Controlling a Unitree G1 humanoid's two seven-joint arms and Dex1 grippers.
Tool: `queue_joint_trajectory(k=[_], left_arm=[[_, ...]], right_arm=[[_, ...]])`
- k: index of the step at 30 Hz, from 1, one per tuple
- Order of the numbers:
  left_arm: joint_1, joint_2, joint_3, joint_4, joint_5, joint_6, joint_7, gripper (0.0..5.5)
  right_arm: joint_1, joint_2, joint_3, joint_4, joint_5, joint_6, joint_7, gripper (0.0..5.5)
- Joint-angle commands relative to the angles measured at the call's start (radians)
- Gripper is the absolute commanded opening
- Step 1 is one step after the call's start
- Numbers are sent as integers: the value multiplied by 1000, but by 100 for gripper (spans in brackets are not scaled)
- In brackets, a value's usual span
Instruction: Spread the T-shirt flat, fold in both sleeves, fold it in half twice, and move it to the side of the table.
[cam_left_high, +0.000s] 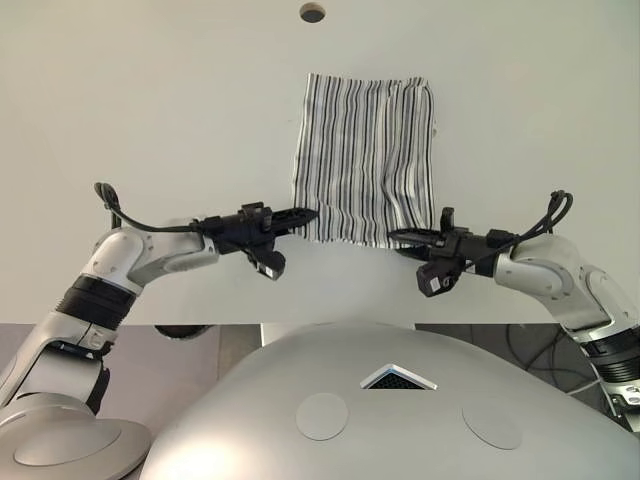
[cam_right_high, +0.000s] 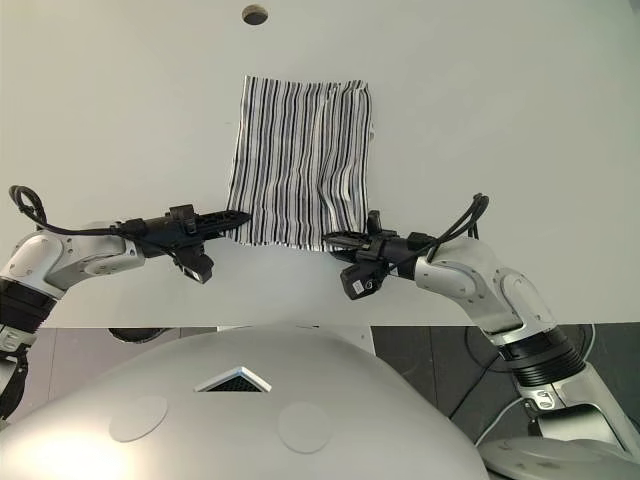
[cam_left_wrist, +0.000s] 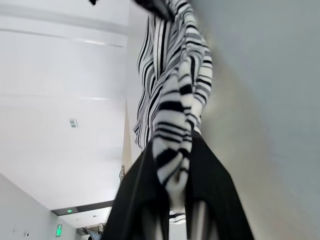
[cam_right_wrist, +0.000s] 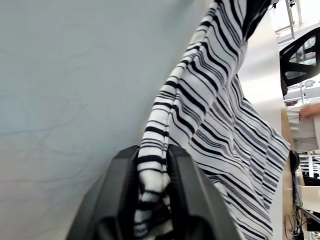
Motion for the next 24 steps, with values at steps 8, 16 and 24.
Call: queue_joint_trajectory(k=[8, 16, 24], left_arm=[[92, 39, -3, -36, -74, 0, -110, 16], [182, 96, 39, -217, -354, 23, -242, 13], [377, 279, 125, -587, -880, 193, -428, 12]], right_arm=[[13, -39, -65, 44, 98, 56, 27, 0], [222, -137, -212, -139, 320, 127, 100, 0], [636, -177, -572, -449, 447, 156, 217, 0]])
